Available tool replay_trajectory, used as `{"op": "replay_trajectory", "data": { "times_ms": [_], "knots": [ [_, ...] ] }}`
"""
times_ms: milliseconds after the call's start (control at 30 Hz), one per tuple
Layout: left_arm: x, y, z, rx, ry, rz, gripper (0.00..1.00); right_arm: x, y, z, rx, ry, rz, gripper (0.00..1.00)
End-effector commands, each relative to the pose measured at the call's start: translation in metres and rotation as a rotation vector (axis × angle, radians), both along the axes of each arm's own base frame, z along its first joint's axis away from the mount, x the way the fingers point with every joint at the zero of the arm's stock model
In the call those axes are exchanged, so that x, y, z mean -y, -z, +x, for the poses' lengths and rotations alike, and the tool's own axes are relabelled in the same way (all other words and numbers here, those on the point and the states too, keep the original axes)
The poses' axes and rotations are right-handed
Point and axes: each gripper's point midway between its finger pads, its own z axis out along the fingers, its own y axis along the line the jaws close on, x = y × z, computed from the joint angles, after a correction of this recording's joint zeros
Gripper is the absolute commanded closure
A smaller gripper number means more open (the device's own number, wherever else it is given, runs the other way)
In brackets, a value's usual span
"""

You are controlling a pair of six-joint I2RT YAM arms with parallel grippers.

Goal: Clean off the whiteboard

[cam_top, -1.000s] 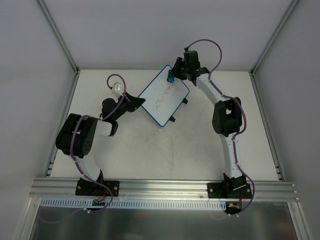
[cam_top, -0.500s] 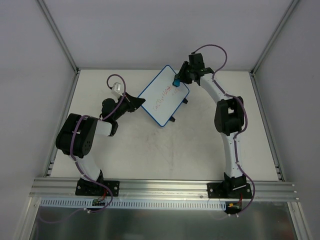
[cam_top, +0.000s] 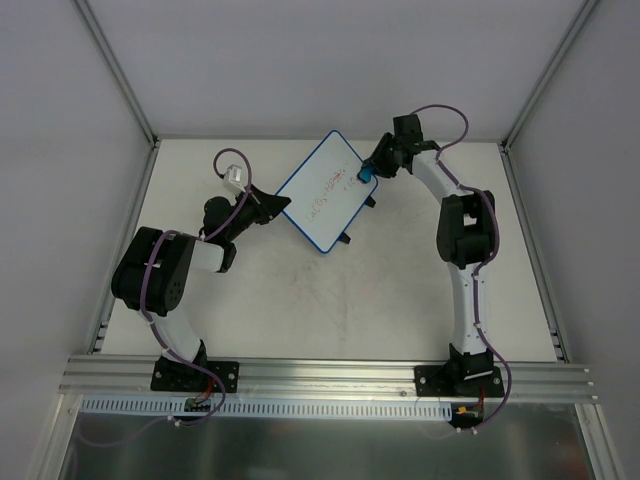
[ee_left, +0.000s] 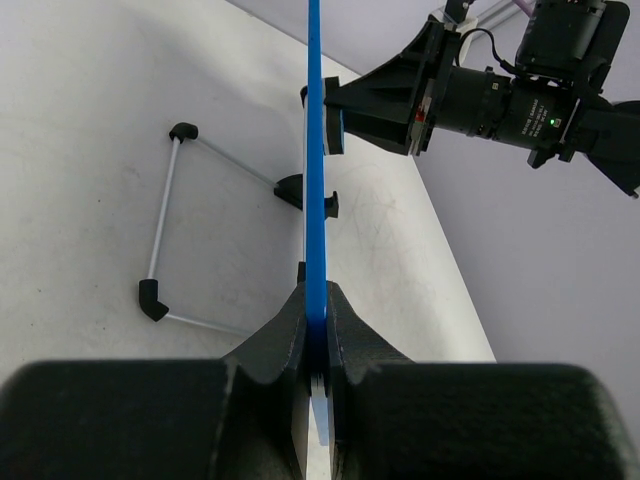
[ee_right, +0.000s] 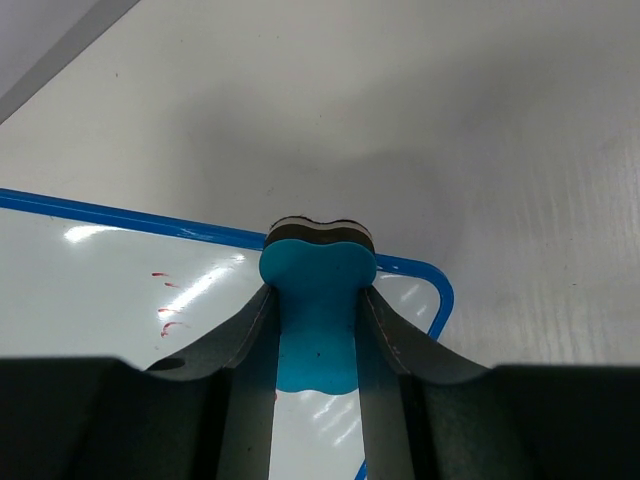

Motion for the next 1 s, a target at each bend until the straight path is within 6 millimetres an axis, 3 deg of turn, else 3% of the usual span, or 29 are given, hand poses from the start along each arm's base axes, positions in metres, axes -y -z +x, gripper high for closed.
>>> {"op": "replay_trajectory", "data": {
  "times_ms": [0, 267, 433, 533, 700, 967],
  "knots": [
    [0.001, -0.004, -0.004, 0.076, 0.046, 0.035, 1.0, -0.017, -0.023, 0.0, 0.031, -0.047, 0.028, 1.0],
    [0.002, -0.004, -0.004, 0.078, 0.055, 0.041, 1.0, -0.056, -0.061, 0.015, 0.159, -0.132, 0.038, 1.0],
    [0.003, -0.004, -0.004, 0.08, 0.059, 0.043, 1.0, -0.086, -0.072, 0.011, 0.21, -0.198, 0.051, 1.0],
    [0.003, -0.004, -0.004, 0.081, 0.06, 0.044, 1.0, -0.092, -0.074, 0.009, 0.221, -0.215, 0.048, 1.0],
    [0.003, -0.006, -0.004, 0.086, 0.057, 0.046, 1.0, -0.079, -0.06, 0.013, 0.179, -0.161, 0.052, 1.0],
    [0.003, -0.006, -0.005, 0.09, 0.059, 0.051, 1.0, -0.036, -0.02, 0.012, 0.036, -0.011, 0.04, 1.0]
  ]
}}
